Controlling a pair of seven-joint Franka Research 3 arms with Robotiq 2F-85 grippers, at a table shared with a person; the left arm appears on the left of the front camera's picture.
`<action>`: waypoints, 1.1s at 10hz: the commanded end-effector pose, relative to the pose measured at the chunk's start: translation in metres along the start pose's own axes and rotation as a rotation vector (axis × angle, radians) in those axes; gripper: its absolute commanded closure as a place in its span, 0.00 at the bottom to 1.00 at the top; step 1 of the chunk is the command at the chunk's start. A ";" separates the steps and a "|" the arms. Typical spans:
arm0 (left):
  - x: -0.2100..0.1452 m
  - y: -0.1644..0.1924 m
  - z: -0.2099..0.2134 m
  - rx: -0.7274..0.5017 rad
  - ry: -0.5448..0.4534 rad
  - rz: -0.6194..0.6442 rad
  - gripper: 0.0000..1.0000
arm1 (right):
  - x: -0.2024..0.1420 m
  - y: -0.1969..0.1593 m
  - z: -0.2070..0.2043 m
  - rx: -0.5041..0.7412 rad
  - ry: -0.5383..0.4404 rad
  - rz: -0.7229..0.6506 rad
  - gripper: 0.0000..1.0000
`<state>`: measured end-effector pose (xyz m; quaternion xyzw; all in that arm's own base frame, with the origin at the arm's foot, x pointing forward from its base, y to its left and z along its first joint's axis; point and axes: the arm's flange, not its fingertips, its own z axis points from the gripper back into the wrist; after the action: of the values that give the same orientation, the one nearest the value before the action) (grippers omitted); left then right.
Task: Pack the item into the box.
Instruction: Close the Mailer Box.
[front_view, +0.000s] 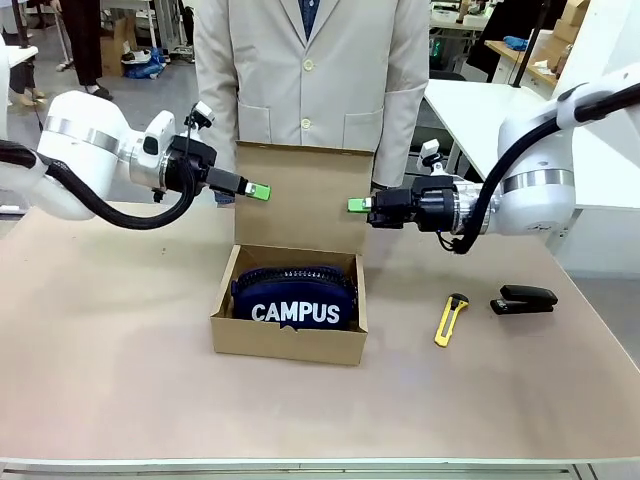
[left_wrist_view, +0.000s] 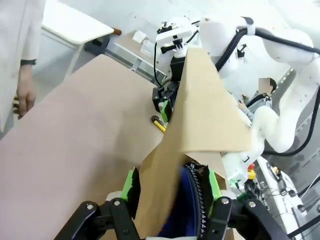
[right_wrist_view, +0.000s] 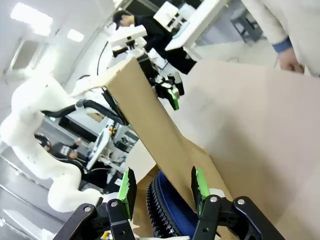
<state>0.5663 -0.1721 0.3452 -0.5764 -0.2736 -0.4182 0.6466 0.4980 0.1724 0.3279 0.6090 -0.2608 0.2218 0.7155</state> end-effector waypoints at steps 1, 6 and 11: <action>-0.013 -0.015 -0.006 0.007 -0.012 -0.065 0.34 | -0.016 0.017 -0.001 0.002 -0.055 0.152 0.40; -0.033 -0.049 0.002 0.037 -0.023 -0.270 0.34 | -0.045 0.042 -0.002 0.009 -0.033 0.388 0.40; -0.035 -0.048 0.004 0.016 0.018 -0.282 0.34 | -0.054 0.037 -0.001 0.009 -0.009 0.417 0.40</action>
<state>0.5030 -0.1585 0.3369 -0.5189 -0.3513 -0.5113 0.5882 0.4311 0.1807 0.3160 0.5452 -0.3870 0.3477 0.6573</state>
